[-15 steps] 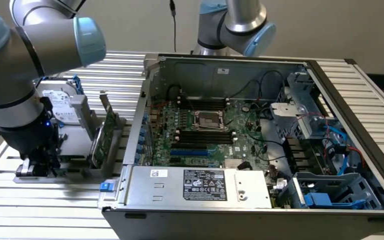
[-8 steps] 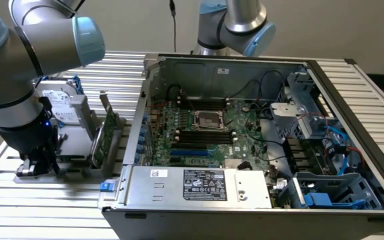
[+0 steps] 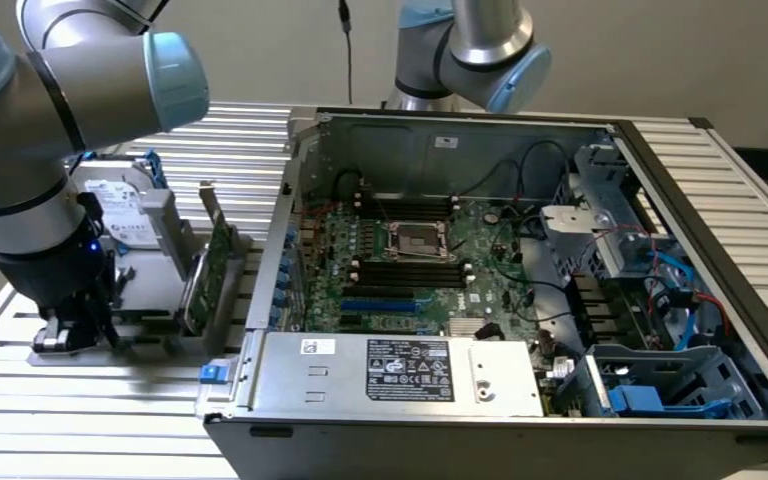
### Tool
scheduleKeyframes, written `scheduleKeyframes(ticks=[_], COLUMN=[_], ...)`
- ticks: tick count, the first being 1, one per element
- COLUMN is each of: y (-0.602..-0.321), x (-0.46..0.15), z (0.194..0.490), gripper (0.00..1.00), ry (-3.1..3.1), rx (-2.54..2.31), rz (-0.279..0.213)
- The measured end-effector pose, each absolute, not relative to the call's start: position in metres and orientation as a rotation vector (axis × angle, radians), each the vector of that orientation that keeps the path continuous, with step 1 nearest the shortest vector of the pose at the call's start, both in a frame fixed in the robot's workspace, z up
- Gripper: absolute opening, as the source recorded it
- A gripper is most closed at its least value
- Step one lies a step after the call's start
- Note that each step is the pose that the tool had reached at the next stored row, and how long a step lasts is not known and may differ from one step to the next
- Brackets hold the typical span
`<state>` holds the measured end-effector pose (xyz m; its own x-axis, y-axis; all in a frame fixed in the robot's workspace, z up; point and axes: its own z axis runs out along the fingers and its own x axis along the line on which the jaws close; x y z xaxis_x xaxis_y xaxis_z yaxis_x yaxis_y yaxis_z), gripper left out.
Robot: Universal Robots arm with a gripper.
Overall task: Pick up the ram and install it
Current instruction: 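Pick up the ram and move it above insertion slot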
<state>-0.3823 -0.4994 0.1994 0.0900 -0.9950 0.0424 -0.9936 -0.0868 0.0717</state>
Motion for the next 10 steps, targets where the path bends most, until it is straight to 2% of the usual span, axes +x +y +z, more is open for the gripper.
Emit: scheduleKeyframes(ticks=[10], y=[-0.499], x=[-0.382], z=[0.244], gripper=[0.14], ry=[-2.066], rx=[2.258], rz=[-0.027])
